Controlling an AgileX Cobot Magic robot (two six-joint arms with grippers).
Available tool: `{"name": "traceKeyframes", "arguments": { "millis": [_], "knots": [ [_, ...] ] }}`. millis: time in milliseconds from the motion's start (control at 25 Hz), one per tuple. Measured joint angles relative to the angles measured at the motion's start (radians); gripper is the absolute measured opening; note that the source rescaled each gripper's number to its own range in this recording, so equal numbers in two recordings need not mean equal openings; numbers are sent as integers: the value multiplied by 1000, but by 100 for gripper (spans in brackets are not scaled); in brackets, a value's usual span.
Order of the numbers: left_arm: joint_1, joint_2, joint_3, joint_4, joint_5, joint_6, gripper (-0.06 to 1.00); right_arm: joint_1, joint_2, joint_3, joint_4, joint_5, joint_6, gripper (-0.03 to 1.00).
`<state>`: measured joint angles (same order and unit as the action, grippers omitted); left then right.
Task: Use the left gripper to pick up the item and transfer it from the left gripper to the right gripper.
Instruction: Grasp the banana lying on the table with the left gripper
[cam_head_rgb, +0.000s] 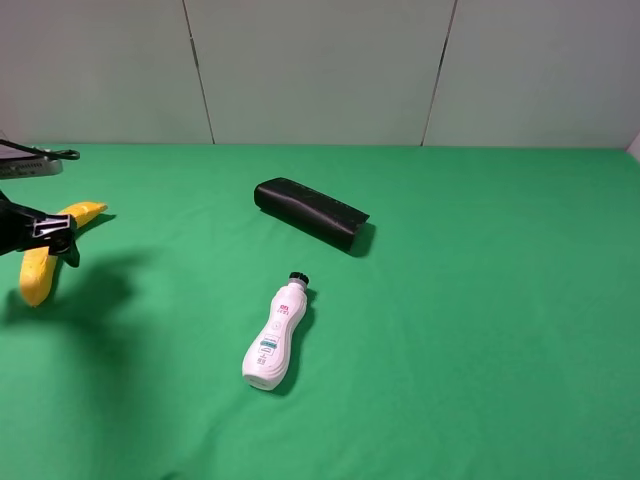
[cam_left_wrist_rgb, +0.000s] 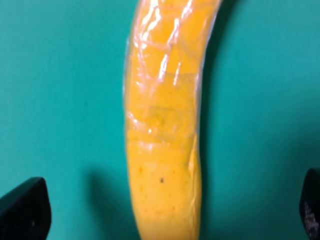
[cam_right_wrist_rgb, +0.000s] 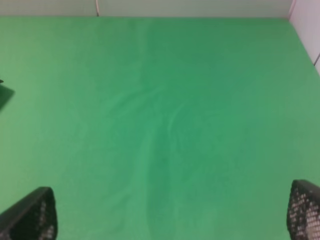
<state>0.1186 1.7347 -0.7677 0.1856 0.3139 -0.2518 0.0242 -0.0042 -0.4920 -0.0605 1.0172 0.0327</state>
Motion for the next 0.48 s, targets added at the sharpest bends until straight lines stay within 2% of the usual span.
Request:
{"name": "traceKeyframes", "arguments": {
  "millis": [480],
  "knots": [
    [0,73,-1,2,-62,-6,100,0,0,0,0,0,0,100]
  ]
}}
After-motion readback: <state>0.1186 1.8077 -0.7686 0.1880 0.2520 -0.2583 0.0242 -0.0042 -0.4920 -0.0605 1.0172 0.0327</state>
